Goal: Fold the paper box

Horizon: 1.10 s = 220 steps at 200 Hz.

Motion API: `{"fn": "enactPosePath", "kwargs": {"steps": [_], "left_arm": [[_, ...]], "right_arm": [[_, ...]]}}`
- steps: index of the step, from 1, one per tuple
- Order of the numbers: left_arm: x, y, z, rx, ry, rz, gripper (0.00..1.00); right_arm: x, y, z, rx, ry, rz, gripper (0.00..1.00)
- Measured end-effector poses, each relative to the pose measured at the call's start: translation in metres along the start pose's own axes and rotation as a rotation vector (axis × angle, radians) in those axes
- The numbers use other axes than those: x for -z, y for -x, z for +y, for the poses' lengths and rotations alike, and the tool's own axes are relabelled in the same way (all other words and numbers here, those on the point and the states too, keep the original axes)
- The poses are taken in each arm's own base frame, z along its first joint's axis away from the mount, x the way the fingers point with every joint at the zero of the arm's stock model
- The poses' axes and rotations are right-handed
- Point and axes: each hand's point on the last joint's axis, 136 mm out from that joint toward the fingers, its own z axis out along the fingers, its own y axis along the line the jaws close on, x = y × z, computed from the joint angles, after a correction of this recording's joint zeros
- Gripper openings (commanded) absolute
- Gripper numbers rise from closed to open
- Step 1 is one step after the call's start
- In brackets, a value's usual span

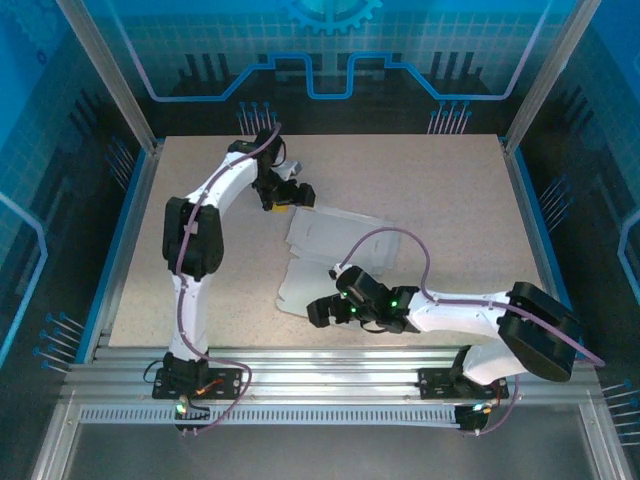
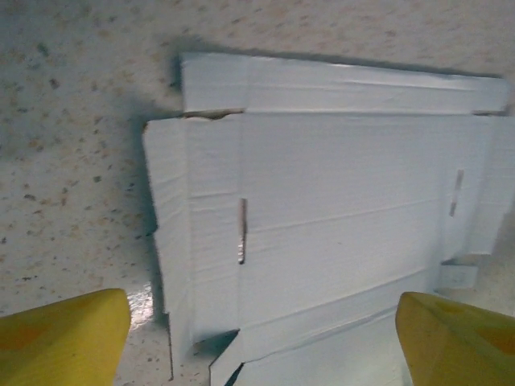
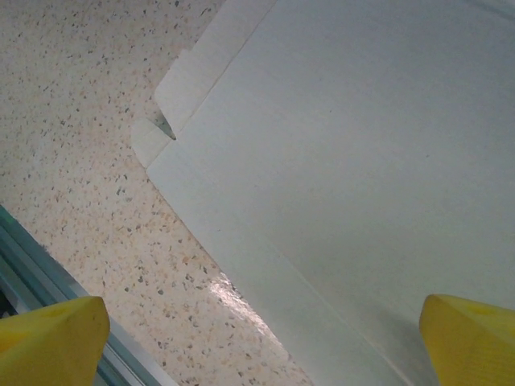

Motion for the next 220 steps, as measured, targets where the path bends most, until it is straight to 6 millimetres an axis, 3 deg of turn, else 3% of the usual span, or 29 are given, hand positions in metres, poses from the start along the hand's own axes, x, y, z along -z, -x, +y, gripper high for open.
{"fn": "enactPosePath", "kwargs": {"steps": [66,95,143,167,220], "left_arm": [[-0.015,0.000,0.012,0.003,0.038,0.093,0.67],[-0.022,0.005,0.016,-0.011,0.039,0.105,0.65],[-0.035,0.009,0.023,-0.026,0.044,0.132,0.52],[-0.036,0.010,0.029,-0.012,0.038,0.140,0.46],[-0.039,0.006,0.034,0.023,0.007,0.164,0.21]], "right_arm": [[-0.015,-0.018,-0.007,-0.065,0.004,0.049,1.00],[-0.016,-0.017,-0.006,-0.075,0.009,0.045,1.00],[-0.017,-0.018,-0.007,-0.076,0.007,0.047,1.00],[-0.017,-0.018,-0.007,-0.076,0.005,0.049,1.00],[-0.014,-0.021,-0.009,-0.054,-0.003,0.064,1.00]]}}
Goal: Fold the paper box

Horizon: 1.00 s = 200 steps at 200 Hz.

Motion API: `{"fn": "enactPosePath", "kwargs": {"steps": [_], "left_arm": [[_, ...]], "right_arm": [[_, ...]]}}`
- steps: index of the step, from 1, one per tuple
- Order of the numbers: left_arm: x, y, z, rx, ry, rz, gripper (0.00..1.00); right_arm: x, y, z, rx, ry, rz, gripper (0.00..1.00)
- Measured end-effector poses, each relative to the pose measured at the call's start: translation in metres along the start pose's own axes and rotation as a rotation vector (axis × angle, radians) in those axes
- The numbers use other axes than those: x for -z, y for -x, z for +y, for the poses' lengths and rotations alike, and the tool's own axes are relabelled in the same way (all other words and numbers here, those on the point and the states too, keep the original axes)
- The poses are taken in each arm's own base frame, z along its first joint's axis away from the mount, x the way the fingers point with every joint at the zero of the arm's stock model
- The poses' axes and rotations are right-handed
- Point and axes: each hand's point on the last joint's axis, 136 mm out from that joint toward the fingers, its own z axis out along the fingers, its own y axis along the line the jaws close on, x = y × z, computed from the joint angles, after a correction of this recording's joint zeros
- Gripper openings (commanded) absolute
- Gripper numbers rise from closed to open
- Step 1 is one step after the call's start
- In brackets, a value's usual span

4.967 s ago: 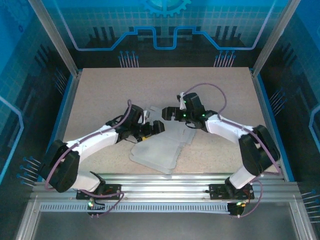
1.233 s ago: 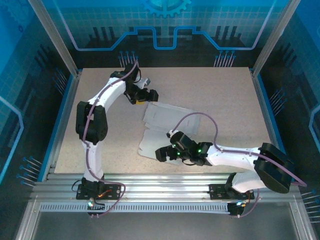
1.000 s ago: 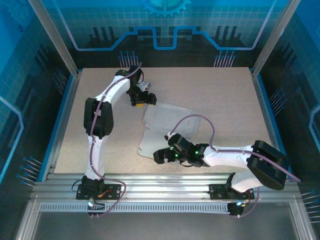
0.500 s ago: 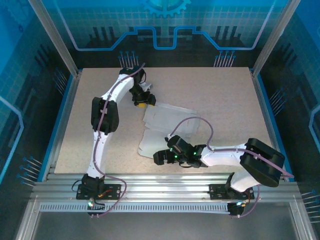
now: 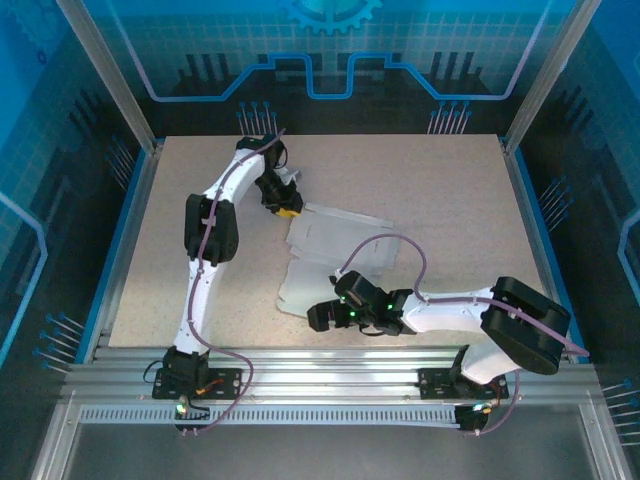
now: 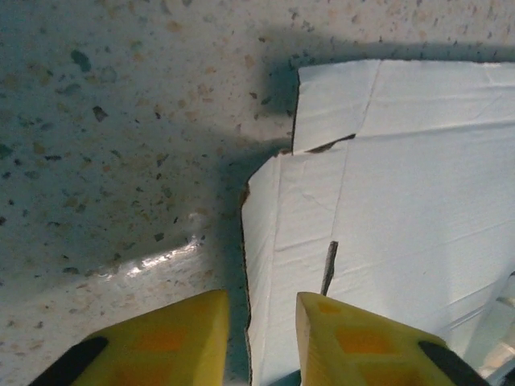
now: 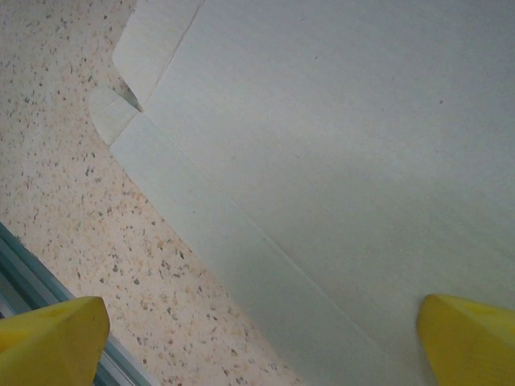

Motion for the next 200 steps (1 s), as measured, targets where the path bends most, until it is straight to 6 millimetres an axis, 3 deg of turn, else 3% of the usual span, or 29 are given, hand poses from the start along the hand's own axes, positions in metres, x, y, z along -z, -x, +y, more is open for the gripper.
{"fn": "enactPosePath", "kwargs": {"steps": [27,60,108,153,200], "left_arm": [[-0.007,-0.006,-0.002,0.016,-0.031,0.023,0.15],[-0.022,-0.034,0.004,0.063,-0.060,0.092,0.15],[0.003,-0.065,0.000,0.109,-0.039,0.069,0.24],[0.031,-0.051,-0.002,0.153,-0.035,-0.045,0.48],[0.055,-0.016,-0.023,0.192,-0.116,-0.163,0.62]], "right_arm": [[0.006,-0.005,-0.004,0.022,-0.015,0.026,1.00],[0.016,-0.007,-0.009,0.049,-0.024,0.044,1.00],[0.025,0.006,-0.017,0.065,-0.014,0.023,1.00],[0.011,-0.002,-0.018,0.083,-0.013,0.069,1.00],[0.001,0.004,-0.011,0.082,0.026,0.047,1.00]]}}
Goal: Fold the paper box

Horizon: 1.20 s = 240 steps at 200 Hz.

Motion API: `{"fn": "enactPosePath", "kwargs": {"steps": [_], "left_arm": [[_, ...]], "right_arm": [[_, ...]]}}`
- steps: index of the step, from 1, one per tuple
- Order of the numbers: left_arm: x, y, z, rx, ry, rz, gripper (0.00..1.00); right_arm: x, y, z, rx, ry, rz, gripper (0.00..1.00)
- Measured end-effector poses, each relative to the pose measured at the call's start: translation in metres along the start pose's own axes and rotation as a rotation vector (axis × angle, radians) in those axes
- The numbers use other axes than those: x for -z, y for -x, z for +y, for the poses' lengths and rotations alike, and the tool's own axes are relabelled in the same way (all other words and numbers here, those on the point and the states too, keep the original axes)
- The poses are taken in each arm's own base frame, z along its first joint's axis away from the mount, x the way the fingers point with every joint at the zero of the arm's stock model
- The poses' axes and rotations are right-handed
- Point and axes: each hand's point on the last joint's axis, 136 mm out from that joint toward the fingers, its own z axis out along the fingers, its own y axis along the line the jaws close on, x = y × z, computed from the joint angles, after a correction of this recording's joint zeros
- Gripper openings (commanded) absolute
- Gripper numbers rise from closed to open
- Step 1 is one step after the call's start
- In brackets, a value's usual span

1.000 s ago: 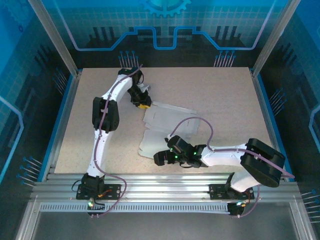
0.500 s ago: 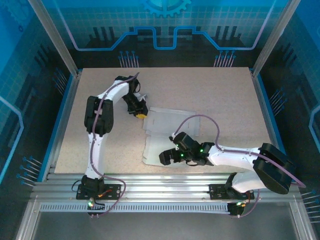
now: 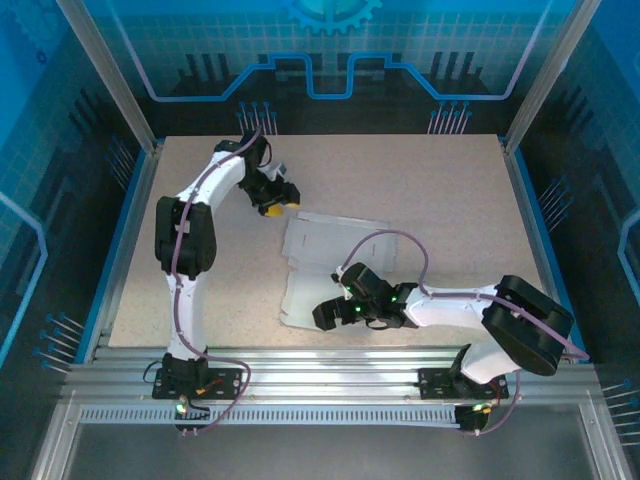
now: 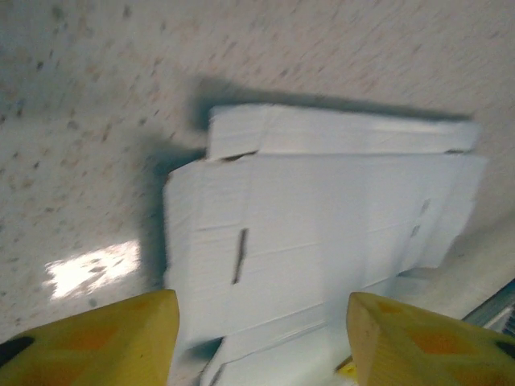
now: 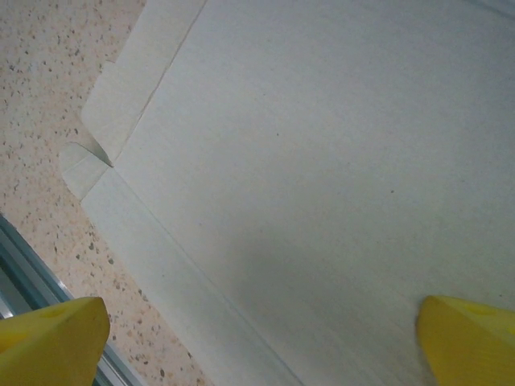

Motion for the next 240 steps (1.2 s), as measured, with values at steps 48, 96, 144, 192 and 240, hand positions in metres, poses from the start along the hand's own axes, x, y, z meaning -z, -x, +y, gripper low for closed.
{"fn": "enactPosePath", "kwargs": {"steps": [48,96,144,192,240], "left_arm": [[-0.014,0.027,-0.031,-0.020,-0.051,-0.054,0.99],[-0.055,0.027,-0.026,-0.021,-0.015,-0.011,0.99],[-0.066,0.030,-0.014,-0.014,0.025,-0.010,0.99],[-0.064,0.038,-0.004,-0.029,0.113,-0.056,0.99],[-0.066,0.039,-0.003,-0.034,0.136,-0.064,0.99]], "right_arm": [[-0.004,0.004,0.004,0.000,0.022,-0.017,1.00],[-0.004,0.005,0.004,0.000,0.023,-0.017,1.00],[-0.006,0.006,0.007,0.002,0.035,-0.022,1.00],[-0.007,0.007,0.007,-0.001,0.038,-0.026,1.00],[-0.007,0.007,0.007,-0.001,0.038,-0.026,1.00]]}}
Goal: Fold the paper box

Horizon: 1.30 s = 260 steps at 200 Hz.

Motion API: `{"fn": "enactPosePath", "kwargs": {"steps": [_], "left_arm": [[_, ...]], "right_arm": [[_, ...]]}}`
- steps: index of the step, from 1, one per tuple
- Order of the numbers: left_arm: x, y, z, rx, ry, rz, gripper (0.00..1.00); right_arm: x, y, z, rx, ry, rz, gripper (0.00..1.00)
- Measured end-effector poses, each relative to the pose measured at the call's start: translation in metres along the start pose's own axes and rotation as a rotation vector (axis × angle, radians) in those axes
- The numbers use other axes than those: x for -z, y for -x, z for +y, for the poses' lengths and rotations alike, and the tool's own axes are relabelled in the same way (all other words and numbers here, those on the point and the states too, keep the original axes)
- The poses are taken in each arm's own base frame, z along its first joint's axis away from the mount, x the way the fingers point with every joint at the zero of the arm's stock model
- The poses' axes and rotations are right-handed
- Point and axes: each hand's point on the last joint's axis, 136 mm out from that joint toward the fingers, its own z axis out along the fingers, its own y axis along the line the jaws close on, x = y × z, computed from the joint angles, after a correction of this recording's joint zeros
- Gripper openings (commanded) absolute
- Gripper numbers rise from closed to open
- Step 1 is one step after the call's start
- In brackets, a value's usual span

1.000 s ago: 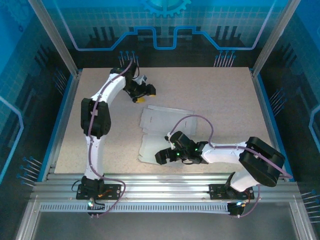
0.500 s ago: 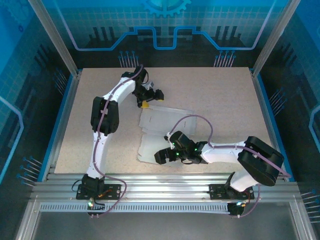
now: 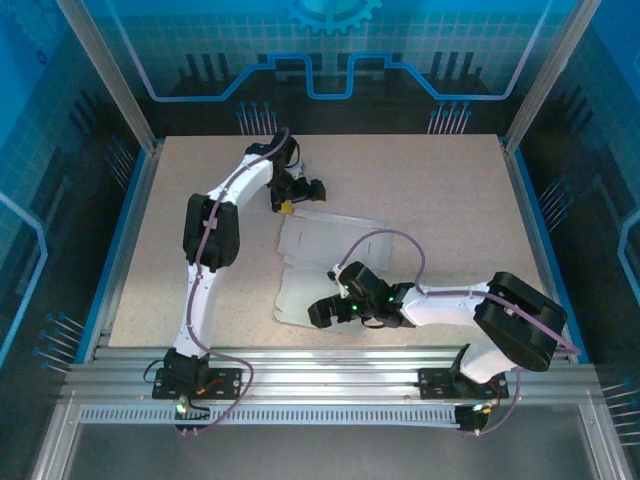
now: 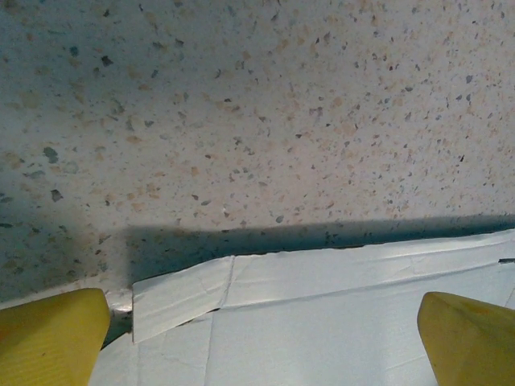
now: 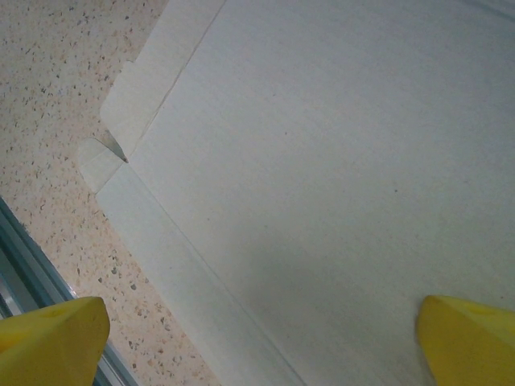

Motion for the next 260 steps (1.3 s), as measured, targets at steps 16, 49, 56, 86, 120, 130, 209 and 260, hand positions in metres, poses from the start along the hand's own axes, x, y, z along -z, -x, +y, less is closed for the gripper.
{"fn": "enactPosePath", "kwargs": {"steps": [16,49,56,86,120,130,209,260], "left_arm": [[-0.002,0.000,-0.003,-0.002,-0.018,0.005,0.99],[-0.004,0.000,-0.009,-0.005,-0.057,0.014,0.99],[-0.004,0.000,-0.011,-0.006,-0.063,0.013,0.99],[-0.004,0.001,-0.016,-0.009,-0.092,0.012,0.99],[-0.004,0.002,-0.019,-0.014,-0.105,0.010,0.99],[-0.004,0.002,-0.020,-0.017,-0.108,0.009,0.99],[-0.008,-0.005,-0.038,-0.049,-0.130,0.020,0.99],[-0.009,-0.006,-0.041,-0.054,-0.137,0.022,0.99]], "right_arm": [[0.000,0.000,0.000,0.000,0.000,0.001,1.00],[-0.001,0.001,0.000,0.000,0.002,-0.002,1.00],[-0.001,0.001,0.001,0.000,0.003,-0.003,1.00],[-0.002,0.002,0.001,0.001,0.007,-0.008,1.00],[-0.003,0.003,0.003,0.000,0.015,-0.013,1.00],[-0.004,0.004,0.003,0.000,0.017,-0.015,1.00],[-0.008,0.009,0.007,0.003,0.033,-0.028,1.00],[-0.010,0.010,0.008,0.004,0.039,-0.030,1.00]]}}
